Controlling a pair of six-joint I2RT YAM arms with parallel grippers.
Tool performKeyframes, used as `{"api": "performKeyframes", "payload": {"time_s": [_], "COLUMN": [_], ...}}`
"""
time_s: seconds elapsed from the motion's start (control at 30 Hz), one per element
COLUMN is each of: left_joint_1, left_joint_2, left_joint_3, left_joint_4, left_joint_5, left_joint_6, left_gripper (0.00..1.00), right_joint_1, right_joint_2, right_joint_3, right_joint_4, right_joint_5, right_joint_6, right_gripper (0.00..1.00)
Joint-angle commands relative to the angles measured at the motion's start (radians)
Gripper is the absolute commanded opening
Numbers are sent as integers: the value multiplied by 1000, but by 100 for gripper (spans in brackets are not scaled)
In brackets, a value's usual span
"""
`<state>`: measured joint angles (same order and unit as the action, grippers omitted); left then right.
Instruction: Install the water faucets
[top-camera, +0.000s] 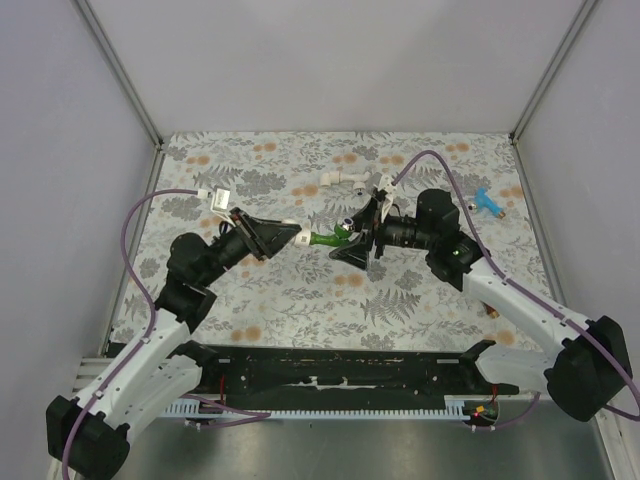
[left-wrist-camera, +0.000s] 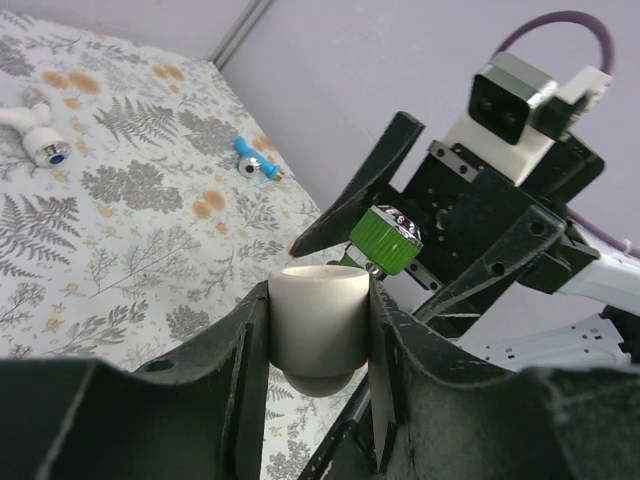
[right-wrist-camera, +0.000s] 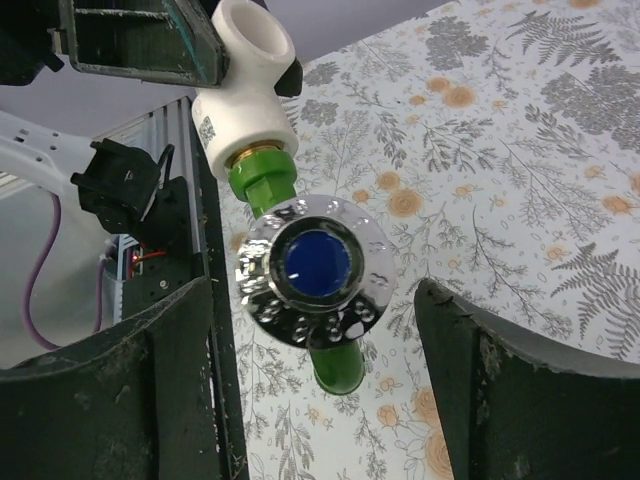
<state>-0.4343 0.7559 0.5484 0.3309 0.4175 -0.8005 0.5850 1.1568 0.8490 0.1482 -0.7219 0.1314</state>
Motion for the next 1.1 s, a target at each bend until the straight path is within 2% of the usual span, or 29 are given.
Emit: {"api": "performKeyframes", "payload": {"time_s": [0.0,0.1,0.2,0.3,0.43,0.47,0.57,0.63,0.7,0.73,0.83,0.9,1.07], "left_joint_1": [0,0,0,0,2,2,2,0,0,2,2,2,3], "left_joint_2": [2,3,14,19,11,8,-10,-26,-41,-50,-66,-59,-14], "left_joint_3": [-1,-7,-5,-4,22,34,80,123,151,168,189,197,213], "left_joint_4": [184,237,281,318,271,242,119,3,-97,-154,-260,-294,-362], "left_joint_5": [75,107,167,240,336,352,377,357,308,281,213,176,130], "left_joint_6": [-40,-22,30,104,253,289,406,478,518,538,534,491,408], "left_gripper": [2,2,2,2,2,2,5,19,47,57,77,83,85], "right_joint_1": [-2,-2,-2,-2,-5,-7,-13,-14,-14,-14,-14,-13,-14], "right_joint_2": [53,87,101,109,103,104,104,95,75,64,49,41,24], "right_joint_3": [33,42,45,64,93,110,154,169,182,185,196,197,196], "right_joint_4": [135,204,269,272,205,164,38,-53,-117,-139,-145,-147,-139], "right_joint_5": [-106,-152,-188,-235,-281,-293,-315,-278,-231,-215,-194,-183,-159], "right_joint_6": [106,175,250,286,289,283,231,170,104,73,33,8,-24], "right_gripper": [85,76,61,35,9,5,1,1,1,1,1,1,0]}}
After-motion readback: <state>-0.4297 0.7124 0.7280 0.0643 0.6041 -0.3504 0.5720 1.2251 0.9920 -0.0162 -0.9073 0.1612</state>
